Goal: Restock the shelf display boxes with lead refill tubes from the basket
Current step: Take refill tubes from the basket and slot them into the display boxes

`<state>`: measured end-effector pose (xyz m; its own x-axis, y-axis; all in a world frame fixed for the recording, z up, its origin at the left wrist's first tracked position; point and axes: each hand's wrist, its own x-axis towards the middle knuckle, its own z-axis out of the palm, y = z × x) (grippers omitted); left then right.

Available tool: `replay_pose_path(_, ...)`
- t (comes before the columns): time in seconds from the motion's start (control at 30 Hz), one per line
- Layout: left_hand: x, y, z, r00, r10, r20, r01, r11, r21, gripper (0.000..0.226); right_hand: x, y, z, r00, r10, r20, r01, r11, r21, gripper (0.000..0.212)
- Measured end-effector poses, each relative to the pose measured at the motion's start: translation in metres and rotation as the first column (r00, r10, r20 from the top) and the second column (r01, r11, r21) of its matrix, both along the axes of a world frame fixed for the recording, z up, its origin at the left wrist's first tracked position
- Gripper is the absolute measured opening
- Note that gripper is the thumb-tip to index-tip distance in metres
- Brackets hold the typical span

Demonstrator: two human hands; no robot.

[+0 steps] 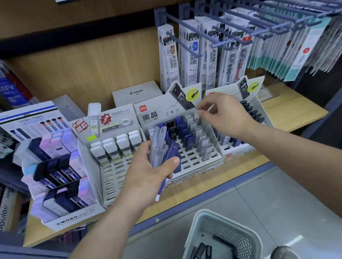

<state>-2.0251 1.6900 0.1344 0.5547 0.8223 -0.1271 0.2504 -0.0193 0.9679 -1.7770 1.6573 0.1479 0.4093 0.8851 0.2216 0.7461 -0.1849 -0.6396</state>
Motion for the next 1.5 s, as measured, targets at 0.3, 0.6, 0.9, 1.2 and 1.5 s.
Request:
replay_pose_path(0.3,0.004,-0.019,0.007,0.985,-0.125,0.116,0.134,0.988,-0.073,0.035,-0.080,-0.071,0.021,0.784,0.145,-0.603,-0.223,0.973,-0.055,0.006)
replay_pose_path(0.6,-0.003,-0.025,0.011,0.978,-0.145,0.147,0.167,0.975,-0.148,0.053,-0.078,-0.077,0.019,0.671,0.184,-0.718,-0.243,0.970,0.022,0.006)
replay_pose_path(0.9,-0.008,-0.013,0.015,0.980,-0.075,0.185,0.101,0.985,-0.139,0.052,-0.066,-0.073,0.013,0.676,0.142,-0.723,-0.139,0.988,0.063,0.014)
replay_pose_path(1.2,-0.009,-0.005,0.012,0.977,0.043,0.210,-0.026,0.996,-0.087,0.047,-0.065,-0.074,0.011,0.609,0.146,-0.780,-0.226,0.974,0.006,0.004)
replay_pose_path(1.5,-0.003,-0.012,0.012,0.981,0.014,0.194,-0.001,0.998,-0.070,0.043,-0.086,-0.075,0.007,0.614,0.184,-0.768,-0.388,0.917,-0.090,0.024)
